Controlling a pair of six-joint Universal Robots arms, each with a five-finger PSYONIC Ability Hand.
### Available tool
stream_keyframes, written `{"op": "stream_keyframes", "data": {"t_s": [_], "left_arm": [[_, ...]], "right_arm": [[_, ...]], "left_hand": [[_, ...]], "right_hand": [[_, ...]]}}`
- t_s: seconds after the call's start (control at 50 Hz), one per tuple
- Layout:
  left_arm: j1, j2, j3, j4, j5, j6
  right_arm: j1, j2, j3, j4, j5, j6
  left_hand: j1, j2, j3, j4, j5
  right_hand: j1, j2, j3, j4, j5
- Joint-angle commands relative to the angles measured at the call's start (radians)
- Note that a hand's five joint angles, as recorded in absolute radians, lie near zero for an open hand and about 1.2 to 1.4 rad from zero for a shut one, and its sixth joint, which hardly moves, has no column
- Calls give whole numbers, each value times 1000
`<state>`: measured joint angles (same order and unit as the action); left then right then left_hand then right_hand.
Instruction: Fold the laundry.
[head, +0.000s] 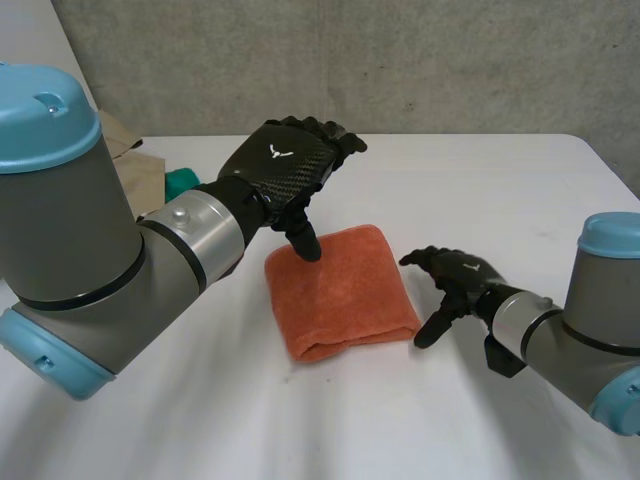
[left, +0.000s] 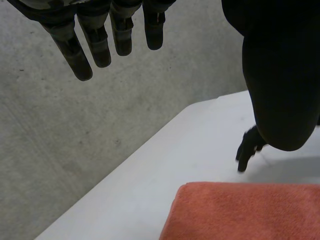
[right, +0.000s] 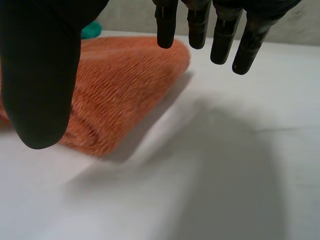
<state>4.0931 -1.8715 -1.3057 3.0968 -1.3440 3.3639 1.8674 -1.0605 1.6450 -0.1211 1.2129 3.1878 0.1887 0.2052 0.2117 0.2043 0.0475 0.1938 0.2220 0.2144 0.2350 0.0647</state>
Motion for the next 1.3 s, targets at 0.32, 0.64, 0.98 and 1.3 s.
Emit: {"op": "stream_keyframes", "data": {"t_s": [0.32, 0.64, 0.98, 1.3], "left_arm": [[7, -6, -4, 0, 20, -20], [0, -5, -15, 0, 22, -20], [3, -9, -15, 2, 22, -21], [3, -26, -29, 6, 23, -21]], "right_arm": [[110, 209, -212, -31, -27, 75], [95, 318, -483, -17, 60, 166], [-272, 669, -1175, 205, 115, 38], [-462, 836, -1493, 275, 203, -256]], "left_hand": [[25, 8, 2, 9, -9], [25, 8, 2, 9, -8], [25, 8, 2, 9, -8], [25, 8, 2, 9, -8]], "right_hand": [[346, 318, 325, 305, 300], [1203, 1174, 1182, 1161, 1157], [1203, 1174, 1182, 1161, 1157], [1203, 1174, 1182, 1161, 1157]]}}
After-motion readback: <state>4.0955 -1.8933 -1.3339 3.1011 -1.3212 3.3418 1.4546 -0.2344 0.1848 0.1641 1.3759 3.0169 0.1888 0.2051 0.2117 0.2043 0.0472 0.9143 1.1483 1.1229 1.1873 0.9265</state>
